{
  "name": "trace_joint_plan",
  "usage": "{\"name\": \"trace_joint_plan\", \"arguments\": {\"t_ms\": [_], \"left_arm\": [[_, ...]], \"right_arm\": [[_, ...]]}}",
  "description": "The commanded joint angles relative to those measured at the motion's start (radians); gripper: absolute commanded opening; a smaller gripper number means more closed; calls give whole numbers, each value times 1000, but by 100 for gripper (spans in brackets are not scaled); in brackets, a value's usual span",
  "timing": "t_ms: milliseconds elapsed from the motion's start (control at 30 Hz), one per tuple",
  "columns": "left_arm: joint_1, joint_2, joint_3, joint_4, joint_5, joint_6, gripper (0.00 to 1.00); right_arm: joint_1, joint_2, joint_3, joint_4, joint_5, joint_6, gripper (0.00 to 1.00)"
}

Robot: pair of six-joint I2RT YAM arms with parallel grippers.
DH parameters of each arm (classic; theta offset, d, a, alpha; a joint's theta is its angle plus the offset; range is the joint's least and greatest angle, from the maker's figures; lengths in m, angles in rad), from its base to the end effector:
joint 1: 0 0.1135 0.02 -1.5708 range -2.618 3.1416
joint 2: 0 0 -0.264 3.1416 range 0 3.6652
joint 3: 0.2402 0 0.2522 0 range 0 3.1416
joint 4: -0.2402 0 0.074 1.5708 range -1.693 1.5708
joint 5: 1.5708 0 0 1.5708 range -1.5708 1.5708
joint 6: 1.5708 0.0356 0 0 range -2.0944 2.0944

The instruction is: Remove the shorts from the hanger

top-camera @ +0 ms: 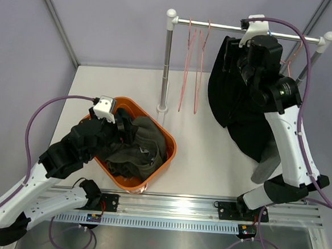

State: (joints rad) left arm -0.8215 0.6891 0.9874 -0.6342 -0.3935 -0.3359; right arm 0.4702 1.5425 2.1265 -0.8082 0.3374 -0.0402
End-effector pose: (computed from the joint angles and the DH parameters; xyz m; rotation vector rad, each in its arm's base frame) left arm 0.1010 -0.0886 0.3755 0.1940 1.8916 -0.4170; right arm 0.2627 0.1203 0.5386 -0.2136 1.7693 0.0067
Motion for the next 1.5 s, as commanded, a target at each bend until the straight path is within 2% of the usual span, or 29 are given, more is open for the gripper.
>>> {"name": "trace_joint_plan", "arguments": {"t_ms": [0, 233, 600, 767, 933, 1100, 1233, 1467], "left_arm": [[2, -6, -9, 44, 19, 11, 99], [2, -6, -12, 45, 27, 12, 99], [2, -5, -15, 45, 31, 15, 99], [2, -8, -16, 45, 30, 17, 99], [2, -11, -19, 39, 16, 18, 99], [2, -13, -23, 39, 16, 20, 99], [2, -11, -21, 41, 19, 21, 99], [2, -11, -24, 42, 22, 20, 99]], "right_arm": [[-44, -90, -51, 40, 78, 16, 62], [-157, -133, -73, 55, 32, 3, 65], [-323, -32, -25, 78, -142, 3, 64], [-355, 39, -13, 135, -221, -9, 63], [-355, 91, 6, 142, -242, 5, 56], [-357, 87, -48, 190, -245, 16, 52], [-357, 68, -91, 219, -233, 19, 43], [-355, 25, -129, 254, -238, 28, 43]]}}
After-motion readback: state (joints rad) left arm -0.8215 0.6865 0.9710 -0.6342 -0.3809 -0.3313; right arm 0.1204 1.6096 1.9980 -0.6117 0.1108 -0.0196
